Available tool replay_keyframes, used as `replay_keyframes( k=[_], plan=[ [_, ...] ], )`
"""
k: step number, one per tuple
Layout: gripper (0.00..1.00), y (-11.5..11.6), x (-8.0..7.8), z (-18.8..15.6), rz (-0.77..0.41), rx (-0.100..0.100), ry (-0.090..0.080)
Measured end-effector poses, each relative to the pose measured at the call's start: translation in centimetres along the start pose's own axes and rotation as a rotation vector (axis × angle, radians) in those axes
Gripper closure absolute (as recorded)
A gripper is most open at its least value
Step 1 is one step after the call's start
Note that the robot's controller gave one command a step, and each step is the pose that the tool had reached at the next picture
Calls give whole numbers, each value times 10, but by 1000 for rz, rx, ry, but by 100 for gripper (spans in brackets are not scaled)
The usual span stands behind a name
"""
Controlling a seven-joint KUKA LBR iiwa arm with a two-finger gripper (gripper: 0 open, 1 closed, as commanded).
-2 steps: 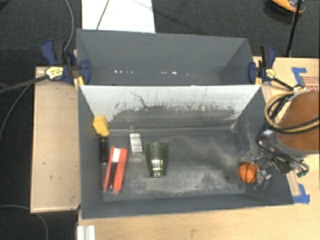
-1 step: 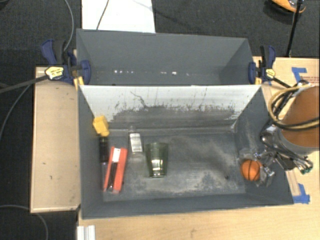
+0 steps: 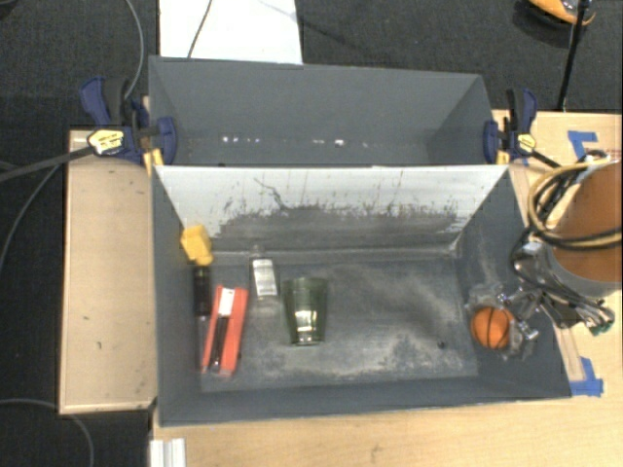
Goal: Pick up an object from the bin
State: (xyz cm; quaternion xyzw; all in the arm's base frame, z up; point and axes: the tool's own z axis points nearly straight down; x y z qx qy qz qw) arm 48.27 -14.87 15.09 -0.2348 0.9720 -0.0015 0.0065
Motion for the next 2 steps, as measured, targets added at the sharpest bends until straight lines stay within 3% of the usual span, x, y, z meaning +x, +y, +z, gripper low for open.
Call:
replay_keyframes(
  k=[2],
  plan=[
    [100,0,0,-16,3,-2,1]
  ],
)
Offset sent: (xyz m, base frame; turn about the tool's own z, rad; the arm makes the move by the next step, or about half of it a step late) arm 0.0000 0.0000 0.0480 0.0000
